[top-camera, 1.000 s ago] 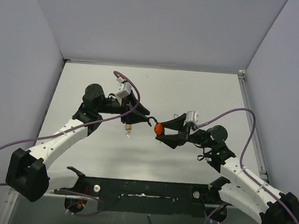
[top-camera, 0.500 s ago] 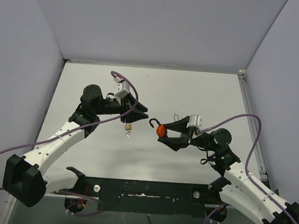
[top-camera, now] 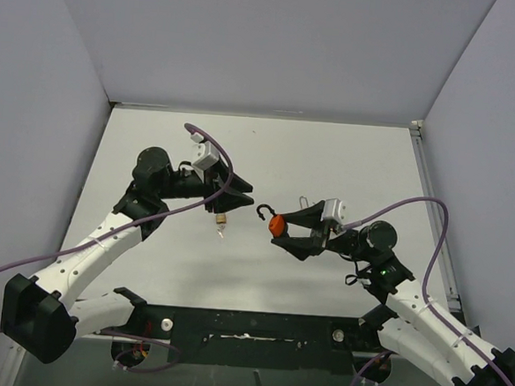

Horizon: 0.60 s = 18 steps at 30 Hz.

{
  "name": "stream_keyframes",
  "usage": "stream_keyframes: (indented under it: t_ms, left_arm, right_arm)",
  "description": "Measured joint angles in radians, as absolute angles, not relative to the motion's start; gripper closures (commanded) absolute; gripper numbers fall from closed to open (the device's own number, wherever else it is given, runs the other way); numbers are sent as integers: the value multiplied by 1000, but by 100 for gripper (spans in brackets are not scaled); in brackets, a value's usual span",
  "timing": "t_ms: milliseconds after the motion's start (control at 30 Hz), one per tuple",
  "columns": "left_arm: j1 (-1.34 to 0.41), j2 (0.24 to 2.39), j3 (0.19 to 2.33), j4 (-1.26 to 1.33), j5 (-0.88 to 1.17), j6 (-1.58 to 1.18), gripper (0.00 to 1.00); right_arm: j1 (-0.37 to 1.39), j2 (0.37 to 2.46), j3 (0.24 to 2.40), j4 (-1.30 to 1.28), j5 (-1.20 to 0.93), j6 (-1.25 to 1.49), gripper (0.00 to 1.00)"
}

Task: Lock with the key
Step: Lock the lock.

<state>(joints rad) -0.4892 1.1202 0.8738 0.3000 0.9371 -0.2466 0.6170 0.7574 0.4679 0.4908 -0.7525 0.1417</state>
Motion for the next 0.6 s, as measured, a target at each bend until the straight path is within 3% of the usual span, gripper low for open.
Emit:
stream_keyframes:
  t_ms: [367,600]
  left_arm:
    - [-495,1161,863,534,1156,-396,63]
    - [-500,1180,863,522,1177,-404,63]
  right_arm:
    - [625,772,468,488,-741,134,100]
    - [632,773,479,484,-738,129,100]
